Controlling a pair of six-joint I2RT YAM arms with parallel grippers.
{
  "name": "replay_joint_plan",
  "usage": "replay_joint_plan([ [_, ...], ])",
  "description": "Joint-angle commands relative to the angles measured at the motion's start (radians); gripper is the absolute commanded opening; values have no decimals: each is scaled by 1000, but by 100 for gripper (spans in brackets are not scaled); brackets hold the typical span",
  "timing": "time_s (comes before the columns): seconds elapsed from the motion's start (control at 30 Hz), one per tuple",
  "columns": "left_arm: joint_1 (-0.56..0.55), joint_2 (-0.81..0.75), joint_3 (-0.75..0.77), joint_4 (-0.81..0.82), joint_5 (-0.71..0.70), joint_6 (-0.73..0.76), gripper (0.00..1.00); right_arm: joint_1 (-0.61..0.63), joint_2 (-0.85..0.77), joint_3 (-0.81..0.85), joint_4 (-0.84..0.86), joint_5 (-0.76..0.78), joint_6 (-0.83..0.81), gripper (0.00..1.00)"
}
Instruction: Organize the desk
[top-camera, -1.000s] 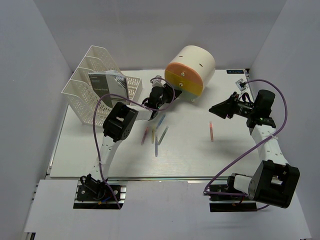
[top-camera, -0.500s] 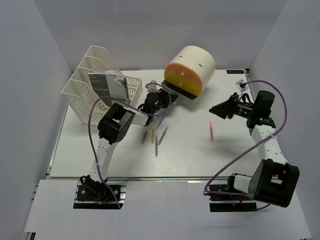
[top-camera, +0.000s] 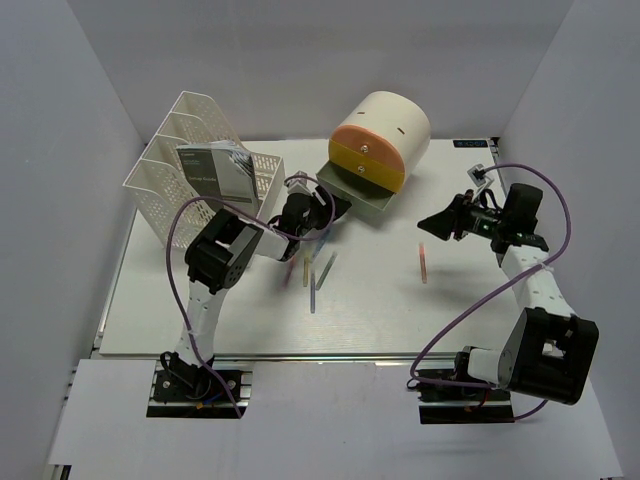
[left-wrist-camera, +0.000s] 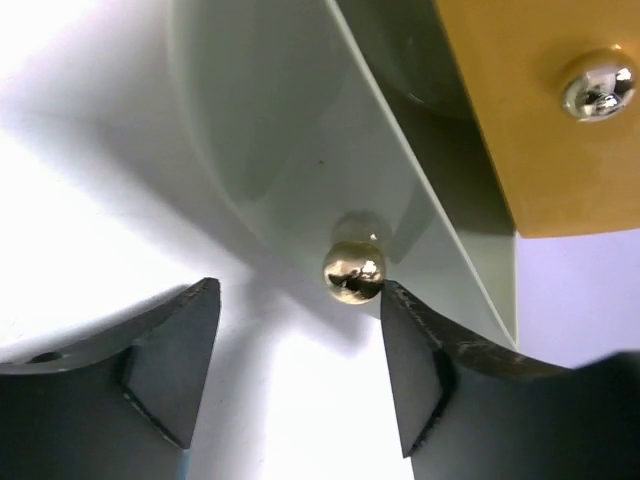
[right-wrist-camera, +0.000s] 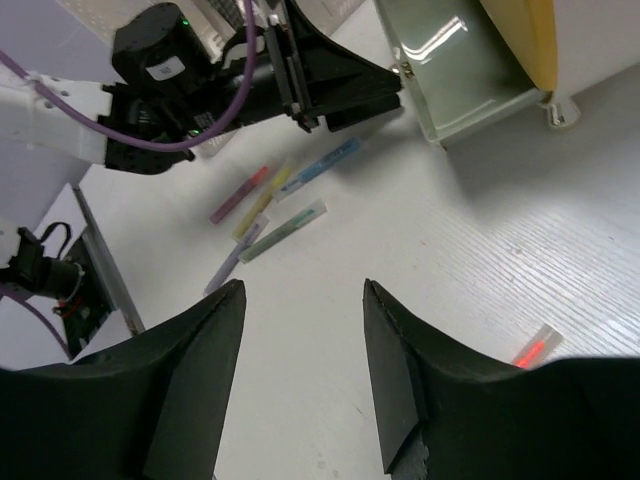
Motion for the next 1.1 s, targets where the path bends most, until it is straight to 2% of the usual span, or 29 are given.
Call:
replay_joint_plan([
  [0.0,3,-117,3,-81,2,34,75,12,16,47,-61,69,-79,57],
  [0.3,3,-290,-42,-208,1,179,76,62,58,105,-171,340,-177,60],
  [0.47,3,-386,-43,-326,35,268,70,109,81,120,-243,500,-249,59],
  [0.57,3,-470,-52,-438,38,330,55,144,105,114,-288,607,-291,60],
  [0.6,3,-493,-55,-502,42,348,45,157,113,111,-303,656,-298,60],
  [0.73,3,-661,-98,-632,59,458,26,195,148,88,-325,738,-321,61],
  [0.8,3,-723,-114,-714,62,518,28,235,159,79,-328,778,-332,59],
  [0.83,3,-782,-130,-737,67,563,40,238,170,73,-331,790,-335,59],
  [0.93,3,-859,-163,-816,79,635,63,266,194,73,-334,838,-341,58],
  [1.07,3,-964,-213,-870,65,770,71,286,222,64,-325,879,-335,57],
])
